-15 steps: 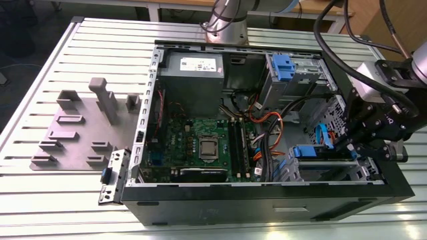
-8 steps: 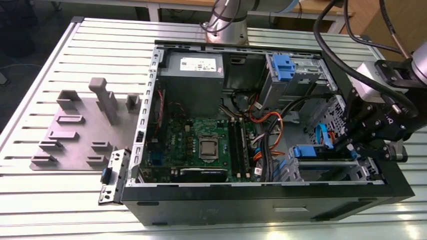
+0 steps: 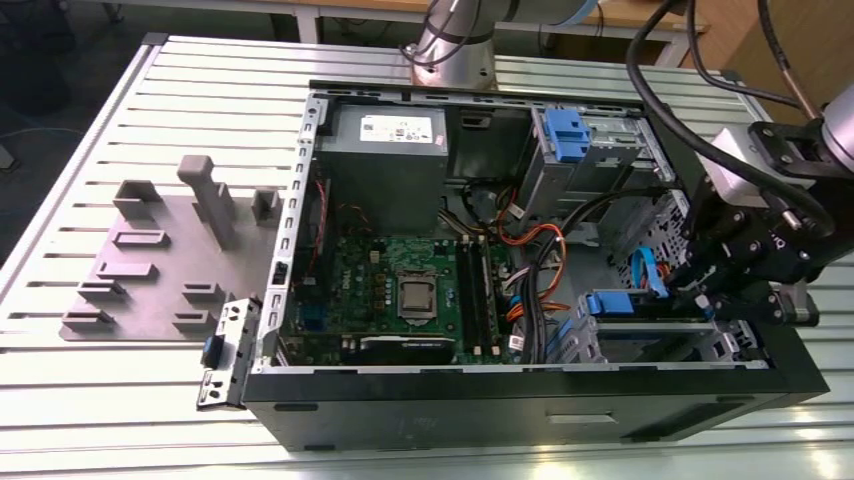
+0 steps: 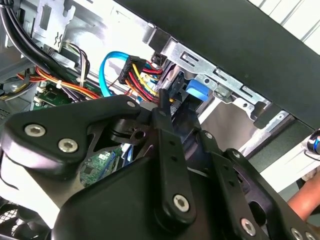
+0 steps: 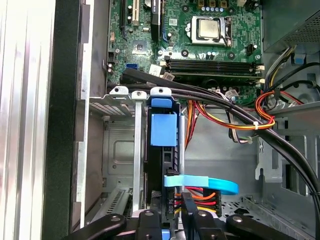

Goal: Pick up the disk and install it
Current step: 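Insert the second disk wire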

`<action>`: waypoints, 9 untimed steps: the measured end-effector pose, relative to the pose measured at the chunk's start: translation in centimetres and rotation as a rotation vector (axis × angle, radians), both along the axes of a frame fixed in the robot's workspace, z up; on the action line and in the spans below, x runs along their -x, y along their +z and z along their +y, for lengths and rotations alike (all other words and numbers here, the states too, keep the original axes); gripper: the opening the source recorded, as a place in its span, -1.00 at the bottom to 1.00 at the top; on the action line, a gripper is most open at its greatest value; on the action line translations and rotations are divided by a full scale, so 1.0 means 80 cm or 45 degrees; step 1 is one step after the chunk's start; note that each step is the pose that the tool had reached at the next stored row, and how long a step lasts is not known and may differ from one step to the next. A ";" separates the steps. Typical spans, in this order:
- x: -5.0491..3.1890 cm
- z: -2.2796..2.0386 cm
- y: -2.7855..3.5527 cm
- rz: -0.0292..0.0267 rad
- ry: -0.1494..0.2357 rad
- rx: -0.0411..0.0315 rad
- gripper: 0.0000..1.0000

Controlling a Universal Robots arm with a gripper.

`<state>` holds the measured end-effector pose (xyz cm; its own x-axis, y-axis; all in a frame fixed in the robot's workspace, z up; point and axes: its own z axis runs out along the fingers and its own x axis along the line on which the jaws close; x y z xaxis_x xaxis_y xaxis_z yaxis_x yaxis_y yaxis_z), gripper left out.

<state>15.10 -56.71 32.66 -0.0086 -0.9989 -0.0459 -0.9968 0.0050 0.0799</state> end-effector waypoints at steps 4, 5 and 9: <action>0.000 0.0003 0.0096 -0.0004 0.000 -0.0001 -0.40; 0.000 0.0004 0.0138 -0.0005 0.000 0.0000 -0.40; 0.000 0.0004 0.0340 -0.0005 0.000 -0.0004 -0.40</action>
<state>15.10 -56.68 35.38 -0.0086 -0.9989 -0.0462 -0.9968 0.0049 0.0795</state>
